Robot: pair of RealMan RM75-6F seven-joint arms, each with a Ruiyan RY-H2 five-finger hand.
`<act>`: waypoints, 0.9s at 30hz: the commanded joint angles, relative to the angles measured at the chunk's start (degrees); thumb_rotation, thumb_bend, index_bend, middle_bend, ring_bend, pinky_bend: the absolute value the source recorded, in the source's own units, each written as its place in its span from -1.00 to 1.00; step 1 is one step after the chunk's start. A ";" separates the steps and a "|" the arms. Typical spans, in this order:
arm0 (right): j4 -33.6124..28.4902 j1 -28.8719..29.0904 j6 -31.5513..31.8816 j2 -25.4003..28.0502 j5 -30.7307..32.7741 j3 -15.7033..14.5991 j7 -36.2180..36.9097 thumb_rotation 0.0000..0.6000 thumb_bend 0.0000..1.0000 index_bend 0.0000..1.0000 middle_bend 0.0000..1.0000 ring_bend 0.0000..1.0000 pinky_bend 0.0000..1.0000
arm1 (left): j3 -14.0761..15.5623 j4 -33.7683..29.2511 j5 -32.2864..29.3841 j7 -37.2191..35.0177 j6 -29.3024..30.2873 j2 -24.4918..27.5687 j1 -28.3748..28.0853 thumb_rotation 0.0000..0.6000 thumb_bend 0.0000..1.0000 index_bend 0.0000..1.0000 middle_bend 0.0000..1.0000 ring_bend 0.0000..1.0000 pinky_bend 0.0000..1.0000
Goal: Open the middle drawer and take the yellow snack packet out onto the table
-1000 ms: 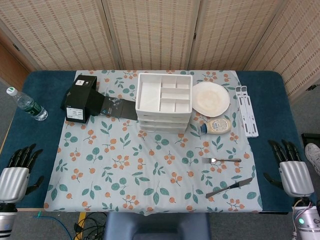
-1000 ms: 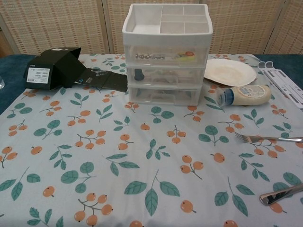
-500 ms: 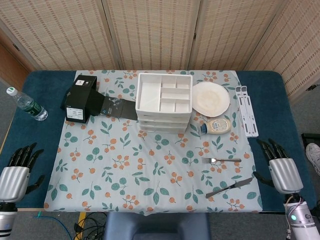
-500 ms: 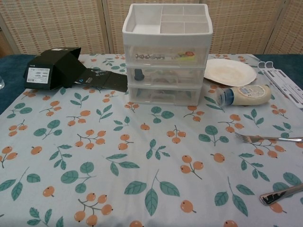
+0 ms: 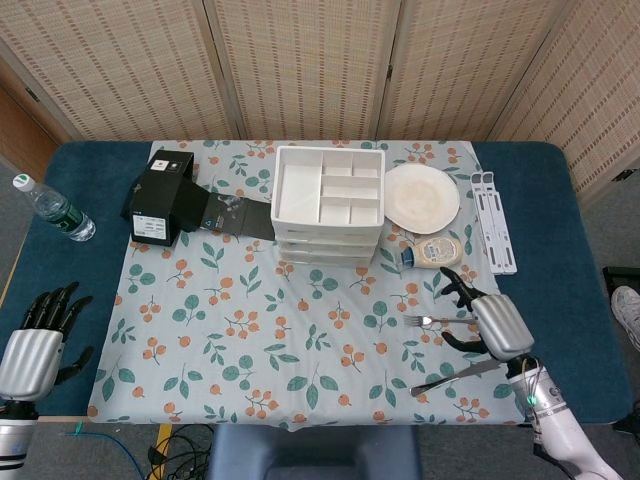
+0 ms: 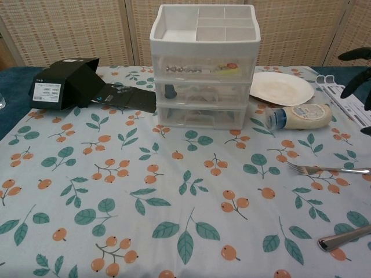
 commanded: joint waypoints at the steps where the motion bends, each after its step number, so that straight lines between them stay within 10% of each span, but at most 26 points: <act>1: -1.26 3.95 -5.36 -2.08 2.99 1.72 4.53 1.00 -0.42 -1.00 -0.14 0.24 0.62 | 0.05 0.04 0.11 -0.17 0.20 0.07 0.08 1.00 -0.46 -0.65 -0.86 -0.85 -0.82; 12: 1.60 12.14 -18.29 -8.93 11.89 6.34 21.19 1.00 -0.15 -1.00 0.31 0.74 1.00 | 0.28 0.20 0.58 -0.75 0.81 0.36 0.30 1.00 -0.46 -0.64 -0.86 -0.85 -0.82; 27: 11.47 19.57 -26.33 -19.20 17.87 12.13 35.26 1.00 0.14 -1.00 0.39 0.82 1.00 | 0.23 0.33 0.49 -0.87 0.45 0.74 -0.01 1.00 -0.46 -0.63 -0.86 -0.85 -0.81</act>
